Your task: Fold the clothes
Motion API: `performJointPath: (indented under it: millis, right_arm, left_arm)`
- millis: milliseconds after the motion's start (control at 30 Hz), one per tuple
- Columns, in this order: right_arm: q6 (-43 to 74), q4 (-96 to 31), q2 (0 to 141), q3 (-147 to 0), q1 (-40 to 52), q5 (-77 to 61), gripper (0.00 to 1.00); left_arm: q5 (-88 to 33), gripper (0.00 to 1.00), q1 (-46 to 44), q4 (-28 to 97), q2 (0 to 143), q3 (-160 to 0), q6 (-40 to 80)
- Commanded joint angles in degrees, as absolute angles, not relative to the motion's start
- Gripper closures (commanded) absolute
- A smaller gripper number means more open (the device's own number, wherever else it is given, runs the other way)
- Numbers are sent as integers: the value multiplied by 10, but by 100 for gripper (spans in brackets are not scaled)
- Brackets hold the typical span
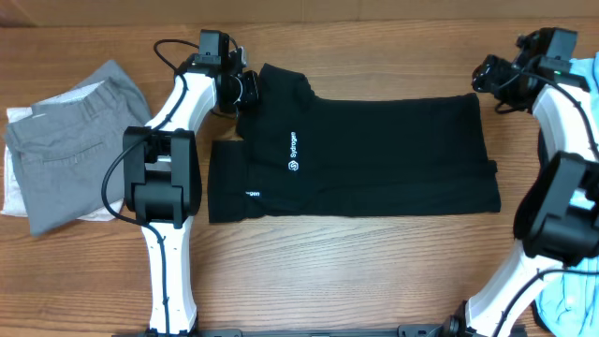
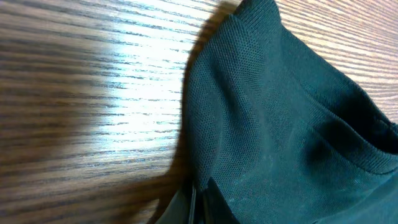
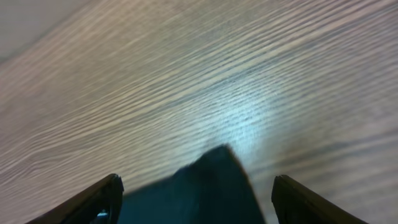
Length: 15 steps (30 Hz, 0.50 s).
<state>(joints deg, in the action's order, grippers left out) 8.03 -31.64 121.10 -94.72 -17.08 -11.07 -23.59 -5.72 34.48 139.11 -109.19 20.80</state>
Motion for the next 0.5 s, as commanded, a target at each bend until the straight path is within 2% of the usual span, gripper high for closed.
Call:
performJointPath:
  millis: [0, 167, 267, 333, 433, 467]
  right_arm:
    - [72, -277, 1258, -961, -166, -97, 19]
    - [75, -244, 1309, -961, -165, -97, 20]
    - [75, -241, 1325, -960, -161, -97, 27]
    - [74, -241, 1326, -960, -157, -97, 34]
    - [75, -247, 1326, -960, -147, -94, 53]
    - [75, -250, 1326, -960, -144, -84, 54]
  left_arm:
    - [-223, 96, -51, 352, 1376, -1101, 221]
    - [-221, 96, -51, 360, 1376, -1100, 219]
    - [-218, 96, -51, 360, 1376, -1100, 219]
    - [-219, 96, -52, 360, 1376, -1100, 219]
    - [-219, 96, -53, 360, 1376, -1100, 219]
    - [-219, 96, -53, 360, 1376, -1100, 219]
